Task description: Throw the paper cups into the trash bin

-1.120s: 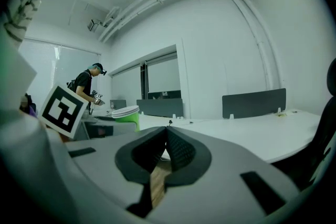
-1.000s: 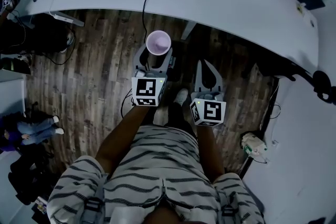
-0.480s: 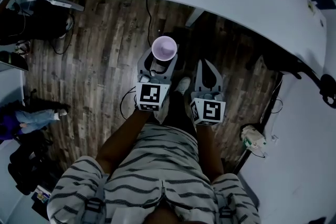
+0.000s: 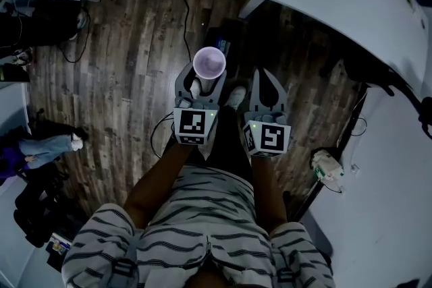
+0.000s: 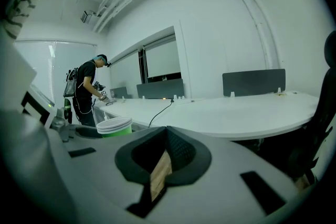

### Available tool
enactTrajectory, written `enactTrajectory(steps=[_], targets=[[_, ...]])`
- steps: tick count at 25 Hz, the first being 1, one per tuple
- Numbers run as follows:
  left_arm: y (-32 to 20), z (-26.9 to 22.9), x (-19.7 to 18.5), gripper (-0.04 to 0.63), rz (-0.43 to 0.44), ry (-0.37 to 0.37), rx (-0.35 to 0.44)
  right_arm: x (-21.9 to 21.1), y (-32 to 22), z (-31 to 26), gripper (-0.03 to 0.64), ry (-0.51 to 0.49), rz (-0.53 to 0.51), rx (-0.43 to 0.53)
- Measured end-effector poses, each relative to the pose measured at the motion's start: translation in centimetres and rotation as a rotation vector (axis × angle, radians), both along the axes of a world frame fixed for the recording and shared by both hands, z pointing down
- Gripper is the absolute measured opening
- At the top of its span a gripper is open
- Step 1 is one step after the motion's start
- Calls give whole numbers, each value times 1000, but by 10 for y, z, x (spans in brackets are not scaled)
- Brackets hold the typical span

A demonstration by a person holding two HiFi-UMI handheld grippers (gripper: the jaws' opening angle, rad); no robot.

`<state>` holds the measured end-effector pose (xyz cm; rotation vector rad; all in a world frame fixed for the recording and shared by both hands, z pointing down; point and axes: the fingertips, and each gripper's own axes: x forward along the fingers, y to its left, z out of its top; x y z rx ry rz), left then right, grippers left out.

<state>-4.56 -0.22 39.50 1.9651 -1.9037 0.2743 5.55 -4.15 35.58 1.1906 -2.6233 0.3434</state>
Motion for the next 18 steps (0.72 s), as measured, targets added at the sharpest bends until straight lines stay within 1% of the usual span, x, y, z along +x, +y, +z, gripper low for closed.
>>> enactTrajectory(steps=[3,10,15,18], targets=[[3,19,-1,287,-4,12,-30,-3,2,16,9,8,-1,-21],[8,58,1,287,-1,10,-86,-6,8,55,9,18,-8,-80],[11,87,5,287,1,24,-126,-8,12,79,9,21,-4,-107],[12,108,8,287,10,17,-154,-8,11,95,9,27,-5,-119]])
